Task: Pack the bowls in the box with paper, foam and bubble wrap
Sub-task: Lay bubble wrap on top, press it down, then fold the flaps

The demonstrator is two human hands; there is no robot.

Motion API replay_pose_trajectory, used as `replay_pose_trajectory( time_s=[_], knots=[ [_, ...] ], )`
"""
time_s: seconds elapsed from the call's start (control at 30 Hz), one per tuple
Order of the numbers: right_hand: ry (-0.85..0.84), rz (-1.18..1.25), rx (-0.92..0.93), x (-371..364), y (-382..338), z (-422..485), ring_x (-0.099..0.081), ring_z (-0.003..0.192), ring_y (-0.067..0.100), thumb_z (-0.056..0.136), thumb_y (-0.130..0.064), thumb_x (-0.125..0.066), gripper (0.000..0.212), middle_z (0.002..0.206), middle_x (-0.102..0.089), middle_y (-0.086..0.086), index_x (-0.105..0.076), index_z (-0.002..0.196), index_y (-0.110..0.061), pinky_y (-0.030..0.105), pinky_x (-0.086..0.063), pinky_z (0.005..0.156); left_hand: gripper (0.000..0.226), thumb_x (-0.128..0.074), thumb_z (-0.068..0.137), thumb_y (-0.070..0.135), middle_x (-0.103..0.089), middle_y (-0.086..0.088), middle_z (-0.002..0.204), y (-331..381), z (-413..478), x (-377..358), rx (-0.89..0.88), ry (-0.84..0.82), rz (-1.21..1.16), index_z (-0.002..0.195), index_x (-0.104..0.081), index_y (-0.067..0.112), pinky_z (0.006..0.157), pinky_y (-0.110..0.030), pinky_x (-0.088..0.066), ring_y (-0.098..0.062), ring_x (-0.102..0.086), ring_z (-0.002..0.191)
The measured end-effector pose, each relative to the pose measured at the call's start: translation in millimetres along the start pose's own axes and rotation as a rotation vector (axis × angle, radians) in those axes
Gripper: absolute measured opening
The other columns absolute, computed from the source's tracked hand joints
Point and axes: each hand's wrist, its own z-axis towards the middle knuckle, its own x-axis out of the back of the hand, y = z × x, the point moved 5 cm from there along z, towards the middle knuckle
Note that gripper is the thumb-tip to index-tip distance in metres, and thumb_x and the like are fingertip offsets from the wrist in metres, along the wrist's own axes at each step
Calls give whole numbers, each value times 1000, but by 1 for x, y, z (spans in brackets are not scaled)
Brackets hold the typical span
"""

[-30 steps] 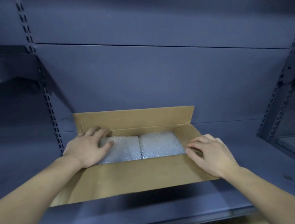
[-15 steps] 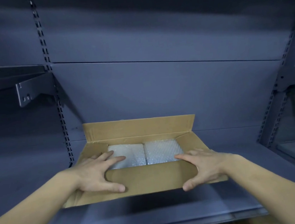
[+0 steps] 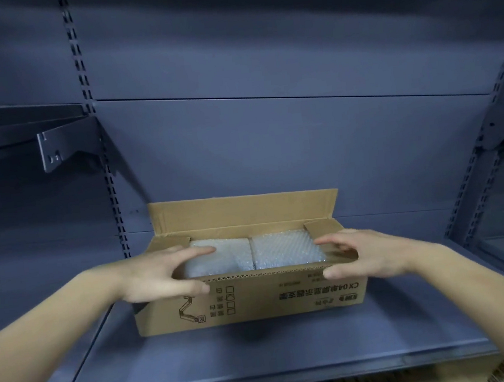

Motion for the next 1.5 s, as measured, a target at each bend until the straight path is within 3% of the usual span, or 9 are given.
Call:
replay_pose_trajectory(
  time_s=[0.13,0.23,0.37,0.53,0.83,1.0,1.2,1.37,1.5],
  knots=[
    [145,-136,-12,5,-6,3,-41,133,2,63,-96,-38,93,145,-40,-26,-31,144,-52,32,-37,110,88,-32,54,102,-9,24,161,-1,1,17,-12,163,44,134,-3,76,120,-38,-22,-9,-18,148],
    [362,-241,-10,18,-17,2,-44,131,6,77,-82,-48,76,142,-46,-23,-33,144,-49,29,-37,105,89,-23,61,99,-9,25,161,3,-1,35,-24,325,210,142,0,67,116,-37,-29,-9,-25,146],
    [467,-375,35,23,-25,10,-36,137,5,73,-86,-29,87,143,-50,-17,-36,146,-42,28,-20,115,89,1,69,94,-16,16,162,3,10,38,-41,437,361,149,4,54,117,-39,-23,-13,-24,147],
    [571,-467,-5,17,-20,27,-17,148,8,80,-85,-20,85,151,-42,-12,-33,150,-37,45,-2,122,86,9,80,81,-22,8,162,-2,24,30,4,568,406,155,2,40,119,-46,-20,-14,-15,151],
    [369,-258,-64,-30,5,62,8,150,3,90,-70,0,71,165,-6,-15,-10,155,-44,38,4,122,90,33,71,71,4,17,163,-23,58,-15,47,415,228,151,0,50,124,-41,-6,-4,9,149],
    [88,-198,-114,-30,11,72,13,150,8,72,-84,2,87,164,9,-15,-5,153,-51,44,3,122,70,3,83,73,11,23,159,-25,64,-20,126,157,98,150,-6,53,121,-43,0,-1,14,147],
    [42,-181,-125,-30,7,73,6,150,6,67,-85,5,93,165,2,-15,-8,152,-50,42,1,122,68,-7,85,78,5,25,160,-26,63,-23,135,93,77,149,-7,56,121,-42,1,0,8,148],
    [316,-133,-72,-19,-9,80,-19,147,15,93,-70,-30,62,160,-23,-10,-24,150,-46,44,-19,118,66,-11,89,77,5,23,161,-19,59,-21,136,114,100,151,-6,53,121,-44,0,-1,9,148],
    [552,-67,-24,-11,-33,103,-13,149,16,94,-57,-44,60,161,-21,-6,-32,149,-37,44,-20,119,66,-13,90,76,4,22,162,-20,59,-21,140,115,105,151,-6,52,121,-43,-1,-1,8,149]
  ],
)
